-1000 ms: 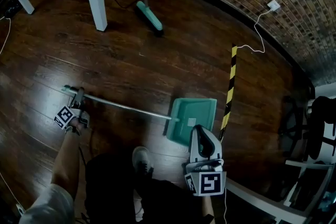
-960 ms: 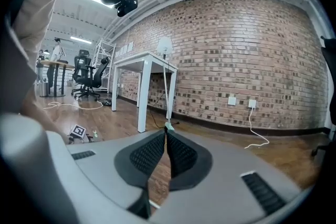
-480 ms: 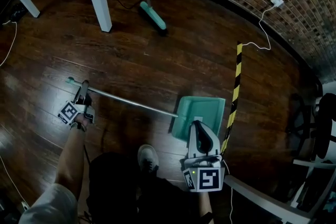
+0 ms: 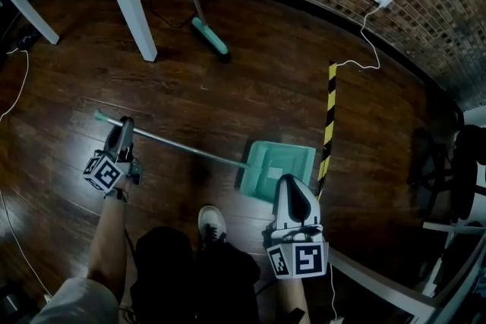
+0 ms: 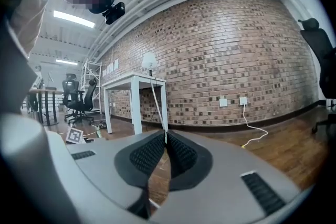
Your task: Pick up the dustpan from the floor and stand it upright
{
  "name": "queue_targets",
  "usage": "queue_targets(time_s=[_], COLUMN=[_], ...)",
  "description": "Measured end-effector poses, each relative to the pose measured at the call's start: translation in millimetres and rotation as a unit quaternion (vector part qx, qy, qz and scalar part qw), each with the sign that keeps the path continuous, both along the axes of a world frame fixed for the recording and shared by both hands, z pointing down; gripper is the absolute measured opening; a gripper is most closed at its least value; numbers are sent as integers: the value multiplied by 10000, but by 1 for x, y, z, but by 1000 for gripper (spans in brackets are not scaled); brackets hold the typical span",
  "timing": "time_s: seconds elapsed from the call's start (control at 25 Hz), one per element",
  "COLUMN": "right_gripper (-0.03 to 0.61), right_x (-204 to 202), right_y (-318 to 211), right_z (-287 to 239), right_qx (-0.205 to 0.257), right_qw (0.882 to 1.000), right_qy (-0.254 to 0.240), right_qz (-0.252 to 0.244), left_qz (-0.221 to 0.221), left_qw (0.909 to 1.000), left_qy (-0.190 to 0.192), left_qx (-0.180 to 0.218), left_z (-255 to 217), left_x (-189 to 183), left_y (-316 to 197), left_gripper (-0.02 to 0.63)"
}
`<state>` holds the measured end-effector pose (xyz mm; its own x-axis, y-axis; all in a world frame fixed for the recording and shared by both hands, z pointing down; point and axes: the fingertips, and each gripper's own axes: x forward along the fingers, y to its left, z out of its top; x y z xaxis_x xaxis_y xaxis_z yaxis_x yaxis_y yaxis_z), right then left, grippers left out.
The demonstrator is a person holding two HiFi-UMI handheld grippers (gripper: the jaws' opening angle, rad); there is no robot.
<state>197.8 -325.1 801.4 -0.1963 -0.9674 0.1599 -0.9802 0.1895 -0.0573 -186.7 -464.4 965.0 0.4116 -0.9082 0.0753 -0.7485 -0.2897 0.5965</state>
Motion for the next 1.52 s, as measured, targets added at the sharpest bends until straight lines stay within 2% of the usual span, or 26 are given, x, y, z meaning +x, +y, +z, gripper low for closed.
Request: queue_targets(time_s=[0.24,0.56,0.72,0.92,1.08,1.2,1.28,1.4,1.52], right_gripper=[25,25,24,24,24,25,25,24,25], right_x=[9,28,38,34,35,39,41,41,42], right_y=[-6,-2,3,8,15,15,15,13,11], right_z=[-59,-140,-164,-178,-184,-192,-199,-212,-220], right_qx=[-158,-566,-746,-1007,-1230,-1302,-1307,-1279,-1291], right_qw=[9999,9983,9970,9939,9905,9890,9887,9890,9893], right_qy=[-44,-78,-32,458,610,684,717,729,666], right_qz=[55,136,212,25,-86,-132,-154,-164,-113], left_qz=[38,394,532,835,1156,1455,1592,1655,1660], left_qw=[9975,9818,9726,9576,9416,9247,9166,9127,9154], left_qy=[-633,-1848,-2255,-2744,-3144,-3503,-3655,-3735,-3660], left_qx=[323,181,185,271,335,339,296,74,-244], left_z=[-98,-178,-201,-222,-231,-242,-249,-255,-258], left_x=[28,69,88,116,138,161,173,177,177], left_y=[3,18,27,34,47,56,63,73,80], left_gripper=[100,103,98,95,92,94,106,129,204])
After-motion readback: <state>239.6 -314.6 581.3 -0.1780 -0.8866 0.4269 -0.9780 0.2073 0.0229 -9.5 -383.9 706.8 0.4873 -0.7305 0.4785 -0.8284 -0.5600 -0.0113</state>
